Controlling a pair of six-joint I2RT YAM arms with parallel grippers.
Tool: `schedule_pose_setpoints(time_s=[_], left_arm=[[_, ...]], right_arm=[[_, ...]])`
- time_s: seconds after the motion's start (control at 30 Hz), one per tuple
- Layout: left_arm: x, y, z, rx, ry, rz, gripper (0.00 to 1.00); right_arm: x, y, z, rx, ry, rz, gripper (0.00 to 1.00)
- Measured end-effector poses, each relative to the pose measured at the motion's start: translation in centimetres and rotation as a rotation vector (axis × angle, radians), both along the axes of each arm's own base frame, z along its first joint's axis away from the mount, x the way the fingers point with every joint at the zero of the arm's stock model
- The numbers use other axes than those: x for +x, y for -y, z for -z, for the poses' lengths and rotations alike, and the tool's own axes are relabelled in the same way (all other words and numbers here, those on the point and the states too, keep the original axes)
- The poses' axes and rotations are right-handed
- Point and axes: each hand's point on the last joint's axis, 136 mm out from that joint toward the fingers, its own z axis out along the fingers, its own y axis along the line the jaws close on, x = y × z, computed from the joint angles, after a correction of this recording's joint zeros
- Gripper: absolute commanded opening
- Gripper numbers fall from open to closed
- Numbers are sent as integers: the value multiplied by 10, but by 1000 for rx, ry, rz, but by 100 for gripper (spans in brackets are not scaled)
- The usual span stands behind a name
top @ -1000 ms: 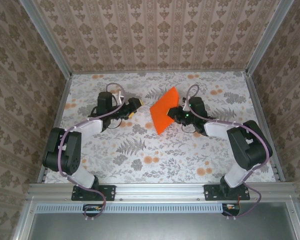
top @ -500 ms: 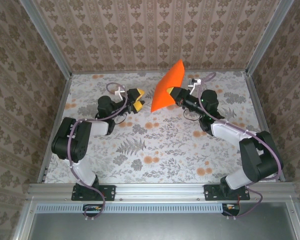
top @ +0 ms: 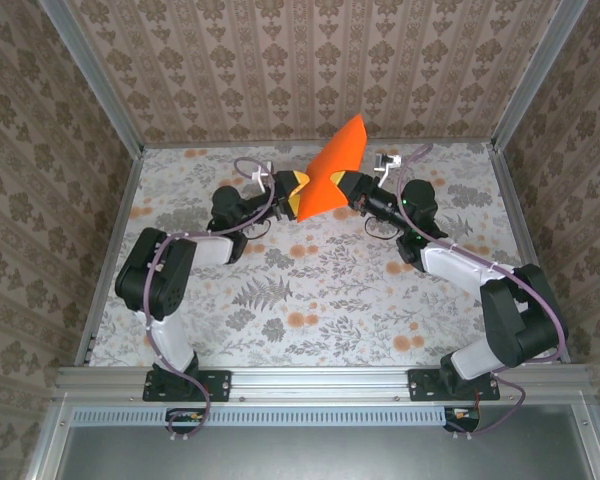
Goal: Fold a paper plane with a square sheet of paper (fold left side to right side)
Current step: Place a square sheet of paper at the center of the table.
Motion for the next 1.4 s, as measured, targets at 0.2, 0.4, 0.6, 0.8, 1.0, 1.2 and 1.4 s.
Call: schedule_pose_setpoints(time_s=[0.2, 0.4, 0.6, 0.8, 1.0, 1.2, 1.4], left_arm=[[0, 2, -8, -12, 16, 6, 47], [3, -1, -8, -12, 17, 0, 23], [10, -13, -4, -5, 16, -30, 5], [8, -24, 21, 28, -41, -47, 0], [-3, -25, 51, 93, -102, -16, 0], [-18, -27, 99, 218, -179, 24, 0], [-37, -34, 148, 428, -232, 58, 0]], right_arm=[[-1, 0, 0, 9, 4, -1, 19], [-3, 1, 14, -3, -28, 2, 21], [-8, 6, 30, -58, -67, 21, 43], [-21, 26, 32, -193, -72, 98, 67], [-33, 62, 58, -423, -119, 223, 74], [-43, 93, 103, -644, -224, 290, 73], [-47, 96, 127, -721, -273, 265, 62]])
